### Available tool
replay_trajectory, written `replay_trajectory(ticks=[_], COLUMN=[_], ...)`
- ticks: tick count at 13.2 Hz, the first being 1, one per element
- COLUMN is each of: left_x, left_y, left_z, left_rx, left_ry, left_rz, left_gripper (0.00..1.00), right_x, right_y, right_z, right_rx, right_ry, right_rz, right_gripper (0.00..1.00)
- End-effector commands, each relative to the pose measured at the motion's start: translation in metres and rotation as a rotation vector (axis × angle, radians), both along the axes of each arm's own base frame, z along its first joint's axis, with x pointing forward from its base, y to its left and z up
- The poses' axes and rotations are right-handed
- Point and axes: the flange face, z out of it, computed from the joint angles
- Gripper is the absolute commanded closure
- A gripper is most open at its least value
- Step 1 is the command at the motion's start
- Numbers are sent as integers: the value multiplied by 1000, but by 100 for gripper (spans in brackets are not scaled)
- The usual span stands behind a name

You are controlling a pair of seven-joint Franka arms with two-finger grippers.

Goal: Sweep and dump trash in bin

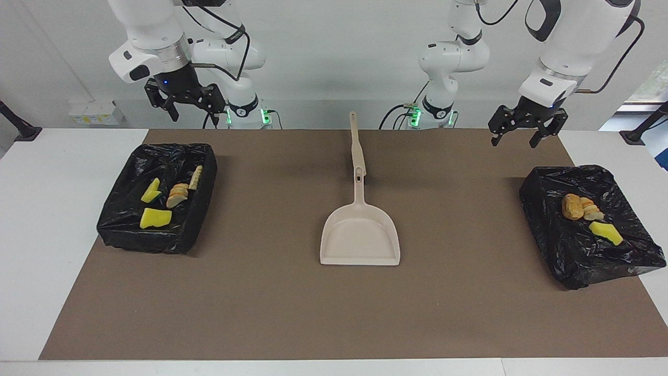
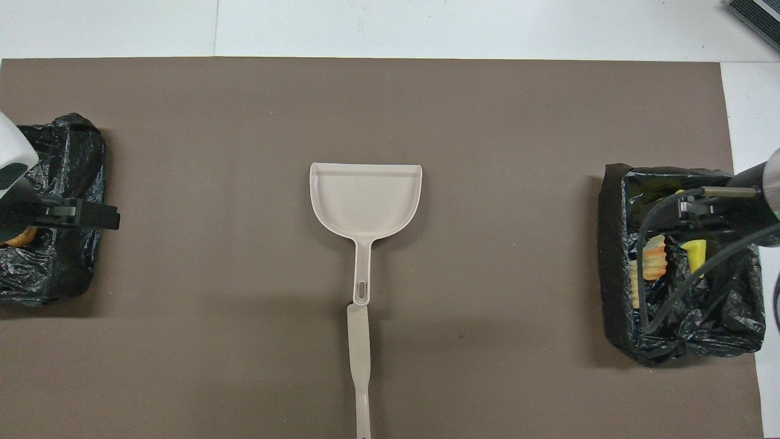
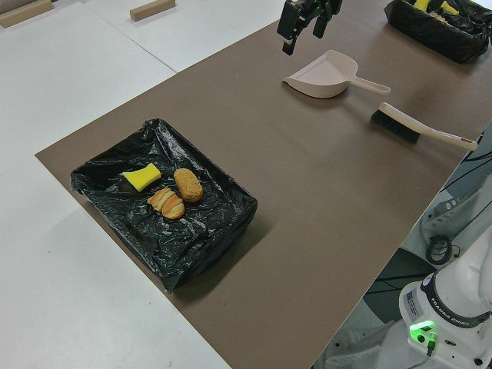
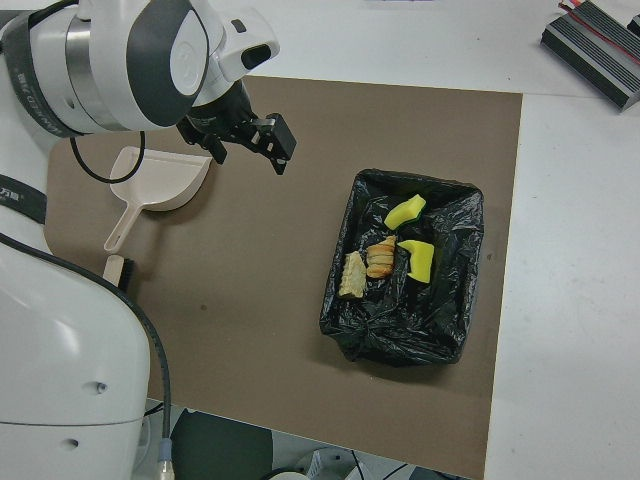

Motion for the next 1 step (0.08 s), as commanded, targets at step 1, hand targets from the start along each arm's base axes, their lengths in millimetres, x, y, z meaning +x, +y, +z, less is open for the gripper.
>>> replay_trajectory(ticks=[1], left_x=[-6], left_y=[3], left_z=[2], left_rx=[-14], left_ry=[-4], left_rz=[-4], left_gripper=[0], right_x=[-3], right_y=[-4], right_z=[2], right_rx=[20], right_ry=[-15], right_rz=[13], right_gripper=[0])
